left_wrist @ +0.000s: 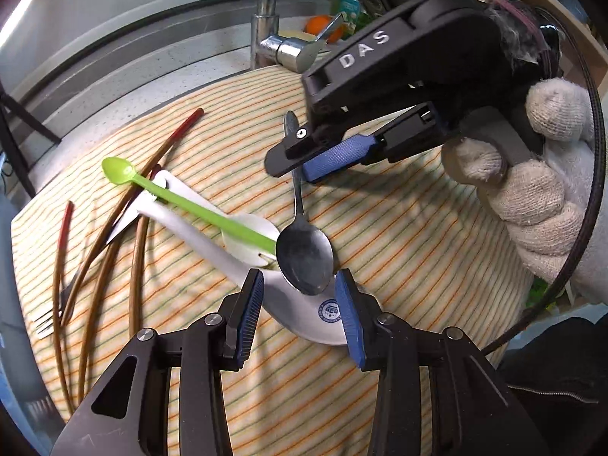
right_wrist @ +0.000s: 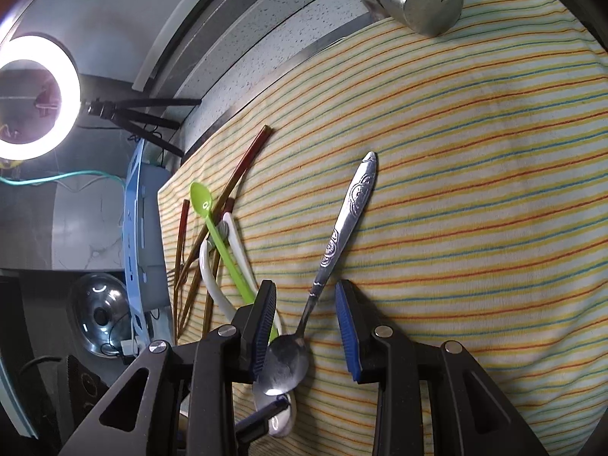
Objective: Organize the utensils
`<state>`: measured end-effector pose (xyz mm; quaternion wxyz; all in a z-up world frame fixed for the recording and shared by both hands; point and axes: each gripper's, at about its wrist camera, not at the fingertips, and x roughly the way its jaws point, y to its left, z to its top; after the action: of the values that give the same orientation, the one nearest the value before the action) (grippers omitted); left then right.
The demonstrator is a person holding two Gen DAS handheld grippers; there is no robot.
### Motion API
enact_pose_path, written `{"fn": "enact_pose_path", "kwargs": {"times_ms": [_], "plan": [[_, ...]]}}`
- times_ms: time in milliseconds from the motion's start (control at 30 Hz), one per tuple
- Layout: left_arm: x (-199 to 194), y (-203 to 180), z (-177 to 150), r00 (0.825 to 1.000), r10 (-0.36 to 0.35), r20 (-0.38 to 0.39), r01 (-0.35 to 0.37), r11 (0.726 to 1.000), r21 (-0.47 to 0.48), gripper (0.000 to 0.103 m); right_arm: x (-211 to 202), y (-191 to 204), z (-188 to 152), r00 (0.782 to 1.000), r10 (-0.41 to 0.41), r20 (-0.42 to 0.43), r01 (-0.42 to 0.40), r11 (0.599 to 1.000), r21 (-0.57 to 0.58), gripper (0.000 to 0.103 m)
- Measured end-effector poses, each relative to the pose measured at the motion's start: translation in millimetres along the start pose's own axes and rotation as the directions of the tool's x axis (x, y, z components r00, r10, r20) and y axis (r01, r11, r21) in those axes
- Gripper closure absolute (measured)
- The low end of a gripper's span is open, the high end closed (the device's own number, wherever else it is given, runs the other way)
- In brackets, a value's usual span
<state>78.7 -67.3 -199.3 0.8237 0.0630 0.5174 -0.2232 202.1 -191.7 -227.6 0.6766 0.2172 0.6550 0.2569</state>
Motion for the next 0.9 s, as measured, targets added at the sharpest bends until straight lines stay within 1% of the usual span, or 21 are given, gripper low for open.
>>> {"fn": "enact_pose_path", "kwargs": {"times_ms": [100, 167, 233, 267, 433, 467, 600, 667, 733, 800, 900], "plan": [[7, 0, 5, 1.0, -0.003, 0.003, 0.003, 1.0, -0.002, 0.065, 2, 3, 1, 1.0, -0.013, 0.009, 0.013, 1.0, -0.001, 0.074], [11, -1, 9, 1.0, -0.001, 0.007, 0.001, 1.0, 0.013, 0.068, 2, 4, 0, 1.0, -0.026, 0.015, 0.026, 1.0, -0.001, 0.074], [7, -7, 7, 1.0, -0.001, 0.007, 0.001, 1.0, 0.026, 0.077, 3, 6, 0, 0.998, -0.054, 0.022, 0.054, 0.998, -0.008, 0.078], [9, -8, 8, 1.0, -0.004, 0.007, 0.004, 1.0, 0.03, 0.077, 3, 6, 0, 0.998, -0.065, 0.025, 0.066, 0.998, -0.008, 0.082], [5, -9, 5, 1.0, -0.011, 0.022, 0.01, 0.999, 0.037, 0.077, 3, 5, 0, 0.996, -0.088, 0.03, 0.088, 0.996, 0.001, 0.09], [4, -9, 3, 1.0, -0.012, 0.025, 0.011, 0.999, 0.037, 0.078, 3, 5, 0, 0.995, -0.093, 0.032, 0.093, 0.996, 0.0, 0.093], [-1, -10, -3, 0.999, -0.021, 0.034, 0.02, 0.999, 0.038, 0.079, 2, 3, -1, 0.996, -0.083, 0.032, 0.082, 0.997, 0.009, 0.094], [-4, -11, -6, 0.999, -0.019, 0.034, 0.018, 0.999, 0.038, 0.082, 2, 1, 0, 0.997, -0.067, 0.024, 0.067, 0.998, 0.021, 0.094], [-6, -12, -8, 0.999, -0.021, 0.038, 0.02, 0.999, 0.035, 0.09, 2, -3, 1, 0.999, -0.048, 0.012, 0.048, 0.998, 0.043, 0.094], [-8, -10, -9, 0.999, -0.025, 0.044, 0.023, 0.999, 0.03, 0.095, 1, -4, 1, 0.999, -0.045, 0.012, 0.044, 0.998, 0.047, 0.094], [-8, -9, -10, 0.999, -0.033, 0.034, 0.032, 0.999, 0.025, 0.095, 1, -3, -1, 0.998, -0.06, 0.021, 0.059, 0.997, 0.042, 0.097]]}}
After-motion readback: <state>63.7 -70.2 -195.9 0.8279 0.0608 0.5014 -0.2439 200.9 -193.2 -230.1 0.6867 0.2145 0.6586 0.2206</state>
